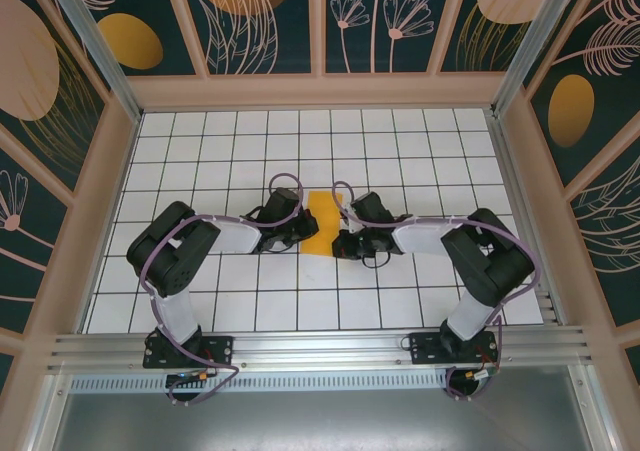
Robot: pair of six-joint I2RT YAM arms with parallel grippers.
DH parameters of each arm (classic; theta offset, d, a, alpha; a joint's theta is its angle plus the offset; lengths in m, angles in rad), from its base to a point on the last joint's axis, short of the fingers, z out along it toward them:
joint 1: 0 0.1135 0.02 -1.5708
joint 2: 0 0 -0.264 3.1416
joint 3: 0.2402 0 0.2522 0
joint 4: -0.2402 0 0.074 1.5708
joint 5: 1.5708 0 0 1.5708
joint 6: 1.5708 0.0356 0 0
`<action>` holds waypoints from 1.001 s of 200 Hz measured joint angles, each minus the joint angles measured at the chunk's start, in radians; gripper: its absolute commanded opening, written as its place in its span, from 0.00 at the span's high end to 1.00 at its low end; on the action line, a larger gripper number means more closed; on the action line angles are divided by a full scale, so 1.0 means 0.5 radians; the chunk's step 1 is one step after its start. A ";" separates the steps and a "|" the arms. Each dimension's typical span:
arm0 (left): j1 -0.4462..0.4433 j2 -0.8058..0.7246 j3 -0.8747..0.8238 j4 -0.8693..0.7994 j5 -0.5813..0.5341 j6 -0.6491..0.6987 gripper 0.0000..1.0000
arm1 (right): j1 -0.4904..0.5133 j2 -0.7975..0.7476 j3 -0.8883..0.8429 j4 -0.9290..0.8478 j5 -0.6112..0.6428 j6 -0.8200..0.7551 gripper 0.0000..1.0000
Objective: Fold a paper plane with a square sheet of paper (pick it up from the middle)
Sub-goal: Fold the triangle a second time at the center of the table, then turn over the paper at the center of the table.
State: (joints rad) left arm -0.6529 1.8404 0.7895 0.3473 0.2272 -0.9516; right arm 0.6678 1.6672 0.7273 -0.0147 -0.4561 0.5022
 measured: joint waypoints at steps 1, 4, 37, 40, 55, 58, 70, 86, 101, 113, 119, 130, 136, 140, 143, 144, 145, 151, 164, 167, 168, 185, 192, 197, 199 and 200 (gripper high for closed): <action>0.000 0.000 0.000 0.000 0.000 -0.001 0.96 | 0.000 -0.002 -0.001 -0.004 0.000 0.000 0.97; 0.000 0.000 -0.001 0.000 0.000 0.000 0.96 | 0.000 -0.013 -0.004 -0.021 0.004 0.000 0.97; 0.000 0.000 0.018 -0.024 0.005 0.007 0.95 | 0.005 -0.152 -0.012 -0.203 0.076 0.002 0.95; 0.000 0.000 0.023 -0.033 0.007 0.009 0.94 | 0.003 -0.166 -0.011 -0.210 0.091 0.002 0.94; -0.001 0.000 0.062 -0.096 0.005 0.034 0.92 | -0.019 -0.237 0.014 -0.220 0.150 0.024 0.88; -0.001 0.000 0.071 -0.112 0.004 0.043 0.91 | -0.032 -0.249 0.024 -0.214 0.166 0.044 0.86; 0.000 -0.005 0.092 -0.146 -0.001 0.063 0.87 | -0.081 -0.267 0.057 -0.175 0.204 0.081 0.78; 0.000 -0.044 0.099 -0.179 -0.004 0.075 0.79 | -0.168 -0.266 0.085 -0.108 0.239 0.120 0.70; 0.000 -0.121 0.098 -0.196 -0.020 0.069 0.73 | -0.243 -0.262 0.095 -0.052 0.252 0.146 0.64; 0.000 -0.201 0.085 -0.195 -0.050 0.055 0.68 | -0.284 -0.239 0.111 -0.016 0.241 0.154 0.61; 0.000 -0.244 0.072 -0.192 -0.061 0.047 0.66 | -0.302 -0.221 0.122 0.005 0.232 0.153 0.59; 0.000 -0.321 0.033 -0.177 -0.085 0.024 0.64 | -0.327 -0.179 0.142 0.037 0.213 0.143 0.57; 0.000 -0.357 0.003 -0.162 -0.097 0.008 0.64 | -0.334 -0.153 0.153 0.050 0.190 0.121 0.56; 0.000 -0.378 -0.018 -0.151 -0.100 0.003 0.63 | -0.337 -0.132 0.163 0.058 0.171 0.107 0.55; 0.000 -0.388 -0.032 -0.143 -0.106 -0.003 0.63 | -0.337 -0.118 0.169 0.061 0.160 0.105 0.55; 0.000 -0.391 -0.036 -0.141 -0.107 -0.005 0.63 | -0.338 -0.111 0.172 0.065 0.153 0.103 0.55; 0.000 -0.397 -0.043 -0.136 -0.107 -0.009 0.63 | -0.338 -0.107 0.173 0.066 0.149 0.099 0.55; 0.000 -0.410 -0.072 -0.118 -0.109 -0.021 0.63 | -0.337 -0.080 0.182 0.075 0.121 0.083 0.54; 0.000 -0.422 -0.139 -0.093 -0.112 -0.050 0.62 | -0.337 -0.028 0.197 0.092 0.051 0.047 0.53; 0.000 -0.422 -0.151 -0.090 -0.112 -0.056 0.62 | -0.337 -0.018 0.199 0.096 0.033 0.040 0.54; 0.000 -0.422 -0.154 -0.089 -0.112 -0.057 0.62 | -0.337 -0.014 0.200 0.098 0.025 0.037 0.54; 0.000 -0.422 -0.201 -0.089 -0.111 -0.085 0.62 | -0.337 0.037 0.213 0.121 -0.049 0.005 0.54; 0.000 -0.422 -0.208 -0.088 -0.111 -0.094 0.61 | -0.337 0.057 0.220 0.129 -0.082 -0.002 0.55; 0.000 -0.422 -0.211 -0.084 -0.109 -0.098 0.61 | -0.337 0.072 0.229 0.132 -0.098 -0.005 0.57; 0.000 -0.422 -0.214 -0.079 -0.108 -0.101 0.61 | -0.337 0.079 0.233 0.134 -0.108 -0.009 0.57; 0.000 -0.422 -0.214 -0.076 -0.107 -0.102 0.61 | -0.337 0.084 0.236 0.136 -0.116 -0.008 0.58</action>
State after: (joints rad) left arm -0.6529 1.6295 0.6823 0.3092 0.1738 -1.0027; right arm 0.4992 1.7092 0.8452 0.0532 -0.5140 0.4980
